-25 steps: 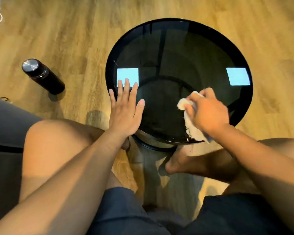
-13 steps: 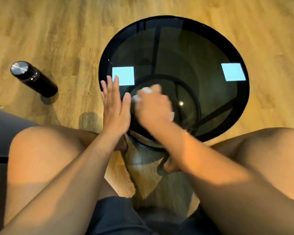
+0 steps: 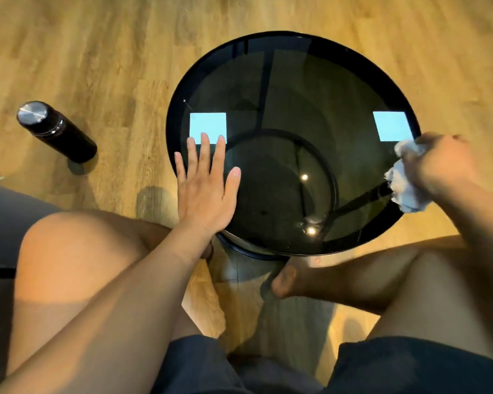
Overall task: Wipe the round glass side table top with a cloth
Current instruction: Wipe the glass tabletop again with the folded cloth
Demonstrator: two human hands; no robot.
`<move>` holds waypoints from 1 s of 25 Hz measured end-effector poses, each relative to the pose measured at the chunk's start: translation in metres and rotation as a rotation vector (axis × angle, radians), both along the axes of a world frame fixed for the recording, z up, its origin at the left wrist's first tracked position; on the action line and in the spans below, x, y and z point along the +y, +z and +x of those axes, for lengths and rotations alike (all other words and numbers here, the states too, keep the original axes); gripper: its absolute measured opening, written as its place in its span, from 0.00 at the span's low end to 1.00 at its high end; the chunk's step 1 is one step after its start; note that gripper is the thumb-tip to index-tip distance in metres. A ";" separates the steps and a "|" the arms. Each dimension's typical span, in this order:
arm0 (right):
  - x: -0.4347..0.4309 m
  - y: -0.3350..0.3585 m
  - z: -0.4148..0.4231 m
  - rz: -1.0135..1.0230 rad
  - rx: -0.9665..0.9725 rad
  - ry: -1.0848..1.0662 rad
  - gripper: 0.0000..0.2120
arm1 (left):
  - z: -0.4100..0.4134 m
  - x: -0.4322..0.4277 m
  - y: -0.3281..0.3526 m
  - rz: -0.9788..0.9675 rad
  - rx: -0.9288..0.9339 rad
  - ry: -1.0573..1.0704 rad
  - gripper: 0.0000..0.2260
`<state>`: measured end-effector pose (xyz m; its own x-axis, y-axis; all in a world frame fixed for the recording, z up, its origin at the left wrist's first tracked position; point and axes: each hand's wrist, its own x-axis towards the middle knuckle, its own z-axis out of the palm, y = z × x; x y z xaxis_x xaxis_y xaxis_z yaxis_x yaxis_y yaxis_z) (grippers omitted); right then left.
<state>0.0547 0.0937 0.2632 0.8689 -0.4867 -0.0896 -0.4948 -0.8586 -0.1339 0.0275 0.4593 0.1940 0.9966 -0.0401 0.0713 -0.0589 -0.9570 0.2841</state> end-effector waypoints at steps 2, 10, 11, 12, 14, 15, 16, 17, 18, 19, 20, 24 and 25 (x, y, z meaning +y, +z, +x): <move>0.053 -0.001 0.003 -0.019 -0.008 0.040 0.20 | 0.000 0.001 0.001 -0.082 -0.024 0.012 0.30; 0.319 -0.009 0.002 0.344 0.014 0.670 0.11 | 0.015 0.039 0.011 -0.711 -0.212 0.426 0.25; 0.319 -0.010 0.002 0.377 0.027 0.721 0.11 | 0.018 0.043 0.012 -0.683 -0.201 0.465 0.25; 0.307 -0.011 0.002 0.360 0.021 0.751 0.10 | 0.020 0.042 0.014 -0.619 -0.190 0.413 0.25; 0.253 -0.015 0.003 0.275 -0.027 0.696 0.10 | 0.018 0.024 0.011 -0.383 -0.144 0.157 0.25; 0.212 -0.017 0.005 0.220 -0.069 0.625 0.11 | 0.017 0.014 0.007 -0.248 -0.112 0.065 0.26; 0.166 -0.020 0.007 0.143 -0.082 0.558 0.11 | 0.018 0.008 0.004 -0.142 -0.083 0.034 0.27; 0.123 -0.017 0.007 0.055 -0.069 0.497 0.12 | 0.021 0.006 0.002 -0.078 -0.051 0.050 0.28; 0.078 -0.014 0.009 -0.035 -0.023 0.450 0.13 | 0.022 0.007 0.001 -0.042 -0.031 0.070 0.29; 0.038 -0.008 0.008 -0.099 0.044 0.375 0.14 | 0.022 0.009 0.002 -0.023 -0.028 0.072 0.29; 0.004 -0.002 0.006 -0.143 0.104 0.269 0.15 | 0.021 0.011 0.001 -0.019 -0.043 0.064 0.29; 0.017 -0.013 0.020 -0.125 -0.013 0.088 0.19 | 0.022 0.009 0.000 -0.159 -0.108 0.094 0.29; 0.054 -0.016 0.025 -0.119 -0.049 0.081 0.16 | 0.021 0.010 0.000 -0.205 -0.116 0.108 0.28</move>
<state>0.0800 0.1480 0.2468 0.9077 -0.4195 0.0087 -0.4186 -0.9067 -0.0510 0.0487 0.4693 0.1935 0.9791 0.0933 0.1807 -0.0026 -0.8827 0.4699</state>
